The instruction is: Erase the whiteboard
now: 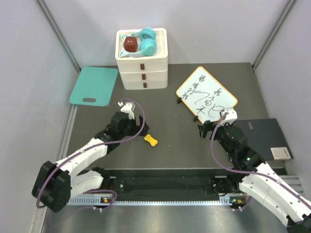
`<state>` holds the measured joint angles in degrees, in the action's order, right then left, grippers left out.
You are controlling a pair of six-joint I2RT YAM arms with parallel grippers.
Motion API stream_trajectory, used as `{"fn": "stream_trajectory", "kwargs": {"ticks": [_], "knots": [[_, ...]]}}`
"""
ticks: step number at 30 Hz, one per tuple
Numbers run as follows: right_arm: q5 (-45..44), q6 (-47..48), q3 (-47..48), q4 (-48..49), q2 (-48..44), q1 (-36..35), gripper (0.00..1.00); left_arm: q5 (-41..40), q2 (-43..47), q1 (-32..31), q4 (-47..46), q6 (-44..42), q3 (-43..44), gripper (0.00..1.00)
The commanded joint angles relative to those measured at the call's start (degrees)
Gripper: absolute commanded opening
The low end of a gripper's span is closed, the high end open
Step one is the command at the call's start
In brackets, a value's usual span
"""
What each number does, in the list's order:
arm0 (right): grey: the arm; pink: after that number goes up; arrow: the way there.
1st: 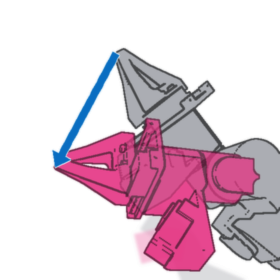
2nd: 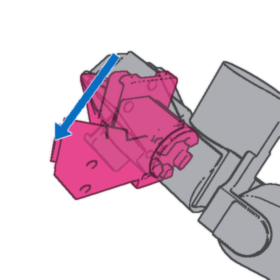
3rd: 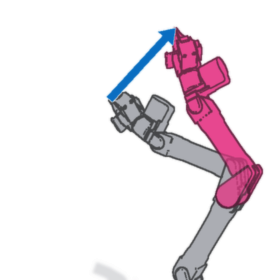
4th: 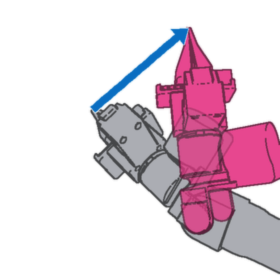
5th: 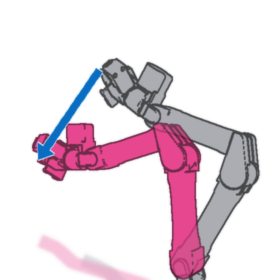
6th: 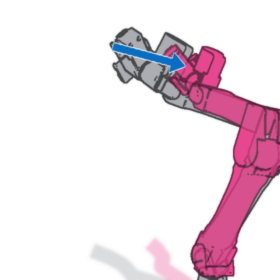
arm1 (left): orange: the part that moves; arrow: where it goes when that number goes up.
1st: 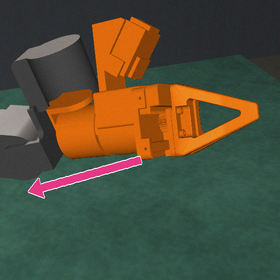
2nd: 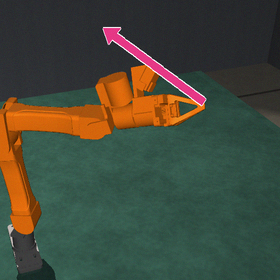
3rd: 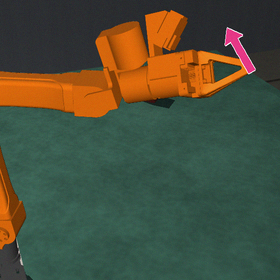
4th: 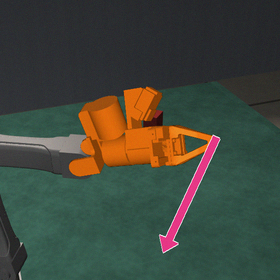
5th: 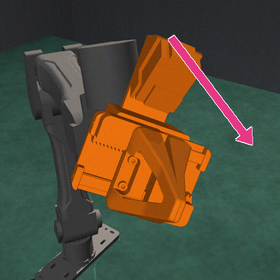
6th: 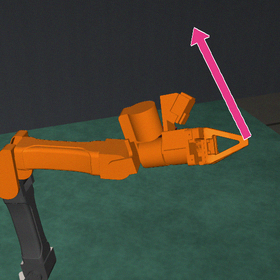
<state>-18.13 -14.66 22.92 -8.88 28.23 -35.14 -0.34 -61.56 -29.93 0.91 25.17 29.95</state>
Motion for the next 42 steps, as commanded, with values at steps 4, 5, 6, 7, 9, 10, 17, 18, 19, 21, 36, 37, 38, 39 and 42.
{"fn": "stream_trajectory", "kwargs": {"ticks": [4,5,6,7,9,10,17,18,19,21,36,37,38,39,42], "knots": [[7.84,-1.34,1.52,2.99,3.67,-0.46,0.99,7.34,-2.95,0.14,9.17,-7.76,9.66,0.99],[7.93,-1.43,1.34,3.08,4.02,-0.46,0.99,7.63,-4.17,-0.04,9.98,-8.11,10.64,0.99],[7.76,-2.04,1.17,3.08,4.29,-0.55,0.99,8.59,-4.88,-0.39,10.69,-8.99,11.43,0.99],[7.59,-2.31,0.90,3.17,4.55,-0.55,0.99,8.95,-5.67,-0.65,10.87,-9.08,13.09,0.99],[7.58,-2.92,0.64,2.91,4.47,-0.55,0.99,8.96,-8.65,-1.61,14.20,-8.56,16.60,0.99],[7.41,-3.10,0.03,2.91,3.95,-0.55,0.99,8.87,-9.71,-2.05,15.69,-8.47,17.93,0.99],[7.14,-4.50,-2.26,0.71,1.22,-0.55,0.99,-3.31,-16.48,-8.73,22.29,-9.61,21.81,0.99],[7.06,-4.85,-2.52,0.45,0.95,-0.46,0.99,-4.92,-17.10,-10.65,23.51,-9.35,22.25,0.93],[7.06,-4.94,-3.05,0.36,0.69,-0.46,0.99,-6.76,-17.71,-11.46,24.74,-8.83,22.60,0.87],[6.88,-5.29,-3.58,-0.08,-0.01,-0.46,0.99,-13.94,-20.08,-12.77,29.03,-5.94,23.91,0.63],[6.18,-8.54,-5.60,-2.37,-3.36,-0.46,0.99,-17.60,-10.24,-12.69,26.35,3.13,15.15,0.00],[6.53,-8.98,-5.52,-2.19,-3.27,-0.55,0.99,-16.89,-10.68,-12.78,26.17,3.31,14.79,0.00],[6.96,-9.51,-5.43,-2.02,-3.01,-0.55,0.99,-15.15,-11.73,-12.87,25.99,3.74,14.61,0.00],[7.40,-9.86,-5.17,-1.93,-2.83,-0.55,0.99,-14.09,-12.35,-12.78,25.03,3.83,14.17,0.00],[7.85,-10.13,-4.20,-2.19,-1.69,-0.55,0.99,-12.06,-14.55,-13.75,23.44,4.45,13.47,0.00]]}}
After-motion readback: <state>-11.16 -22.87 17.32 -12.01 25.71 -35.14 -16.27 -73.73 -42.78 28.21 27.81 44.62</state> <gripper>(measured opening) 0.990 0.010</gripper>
